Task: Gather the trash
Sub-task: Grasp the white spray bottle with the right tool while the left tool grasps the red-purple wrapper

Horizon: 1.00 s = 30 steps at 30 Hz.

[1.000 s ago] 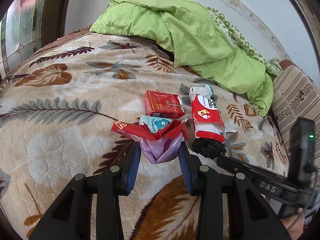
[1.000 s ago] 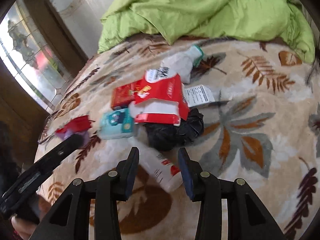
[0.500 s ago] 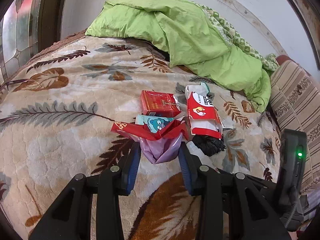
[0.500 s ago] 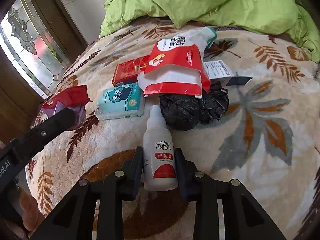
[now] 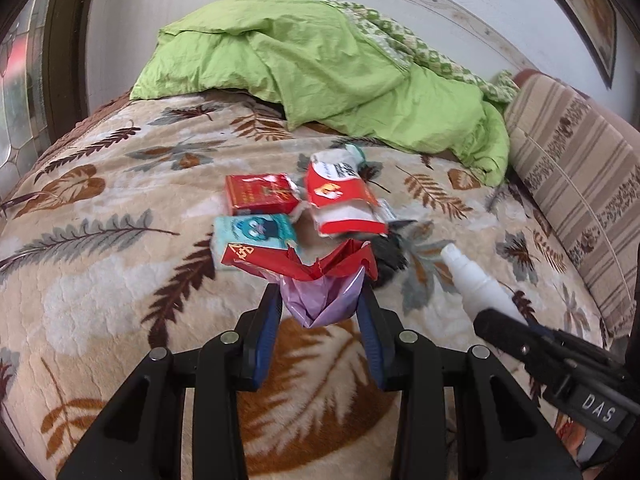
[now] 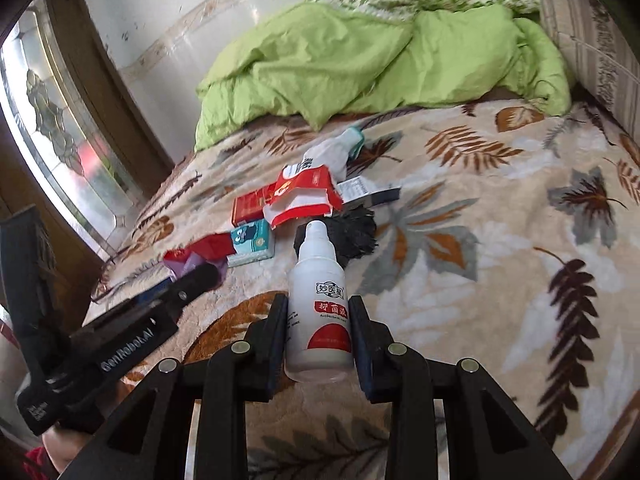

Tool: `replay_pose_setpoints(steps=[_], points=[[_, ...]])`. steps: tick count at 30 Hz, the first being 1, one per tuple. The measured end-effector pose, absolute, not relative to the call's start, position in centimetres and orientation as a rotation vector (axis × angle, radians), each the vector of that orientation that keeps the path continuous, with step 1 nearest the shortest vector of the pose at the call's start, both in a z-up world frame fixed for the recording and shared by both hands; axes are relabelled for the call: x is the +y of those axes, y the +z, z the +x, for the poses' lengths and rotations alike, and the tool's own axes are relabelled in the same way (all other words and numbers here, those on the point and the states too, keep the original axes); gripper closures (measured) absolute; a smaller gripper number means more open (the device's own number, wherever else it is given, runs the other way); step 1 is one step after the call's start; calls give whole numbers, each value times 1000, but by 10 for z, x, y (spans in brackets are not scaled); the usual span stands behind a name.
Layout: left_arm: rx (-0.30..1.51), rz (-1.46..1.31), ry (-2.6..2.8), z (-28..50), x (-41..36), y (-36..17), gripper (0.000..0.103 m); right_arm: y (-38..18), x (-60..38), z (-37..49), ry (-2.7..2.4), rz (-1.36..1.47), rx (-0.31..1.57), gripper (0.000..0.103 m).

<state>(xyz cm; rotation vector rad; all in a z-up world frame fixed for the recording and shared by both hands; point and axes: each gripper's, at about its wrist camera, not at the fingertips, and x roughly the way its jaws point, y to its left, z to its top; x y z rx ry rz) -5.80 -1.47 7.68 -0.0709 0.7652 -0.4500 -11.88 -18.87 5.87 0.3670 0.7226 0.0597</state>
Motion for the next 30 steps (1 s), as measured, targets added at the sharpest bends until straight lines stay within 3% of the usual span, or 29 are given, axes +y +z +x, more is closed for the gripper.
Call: replay_pose_setpoints(steps=[8, 30], points=[[752, 8, -496, -99, -27, 76, 66, 60, -194, -149, 52, 401, 695, 71], [746, 11, -498, -100, -29, 73, 66, 56, -198, -152, 47, 433, 702, 71]])
